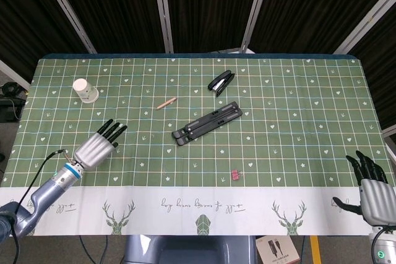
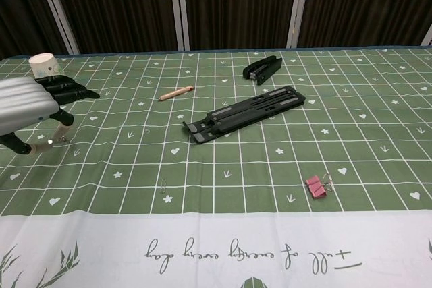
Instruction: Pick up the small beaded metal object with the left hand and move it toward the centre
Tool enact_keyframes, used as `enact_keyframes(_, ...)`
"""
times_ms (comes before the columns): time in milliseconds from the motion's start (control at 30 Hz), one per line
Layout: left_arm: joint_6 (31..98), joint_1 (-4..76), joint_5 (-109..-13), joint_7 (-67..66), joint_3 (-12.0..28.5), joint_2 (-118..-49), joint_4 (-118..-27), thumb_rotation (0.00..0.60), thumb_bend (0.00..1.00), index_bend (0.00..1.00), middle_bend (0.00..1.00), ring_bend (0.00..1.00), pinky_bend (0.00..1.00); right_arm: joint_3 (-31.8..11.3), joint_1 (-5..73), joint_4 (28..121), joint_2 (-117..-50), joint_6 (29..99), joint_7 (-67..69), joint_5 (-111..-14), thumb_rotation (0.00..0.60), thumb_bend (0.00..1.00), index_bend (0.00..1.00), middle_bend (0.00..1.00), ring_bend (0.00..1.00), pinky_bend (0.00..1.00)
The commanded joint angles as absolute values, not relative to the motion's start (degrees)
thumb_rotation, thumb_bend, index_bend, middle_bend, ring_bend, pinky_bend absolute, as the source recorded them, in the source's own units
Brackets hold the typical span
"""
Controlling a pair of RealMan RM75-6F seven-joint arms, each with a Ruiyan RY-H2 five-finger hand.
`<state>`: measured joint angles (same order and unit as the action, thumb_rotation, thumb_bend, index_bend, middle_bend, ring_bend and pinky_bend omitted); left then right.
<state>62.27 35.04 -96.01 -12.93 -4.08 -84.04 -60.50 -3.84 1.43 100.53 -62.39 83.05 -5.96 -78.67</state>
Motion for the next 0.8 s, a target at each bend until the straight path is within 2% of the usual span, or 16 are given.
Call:
enact_keyframes(33,62.8,34.8,-93.7,-12.1,-2.2,-82.7,-64.2,0.6,0.32,0.6,0.0,0.0,0.0,-3.9,1.4,100.5,-62.4,83.0,-5.9,-78.6,0.6,0.05,0.11,0.0,0.0,0.1)
enact_keyframes(367,63.6,34.8,-90.8,-13.0,0.5,-82.0,-73.2,0.6,0.32,0.61,0.0,0.0,0.0,-3.9,1.5,100.5,-62.3,82.9,-5.9,-78.4,0.6,0.05,0.11,0.0,0.0,0.1)
enact_keyframes(800,62.7,35.3,-86.6,-14.9,3.2,-85.5,-82.1,0.6,0.32,0.63,0.0,0.0,0.0,-4.0,1.5,100.6,-62.3,82.7,-5.7,-78.1,0.6,0.05,0.11,0.0,0.0,0.1)
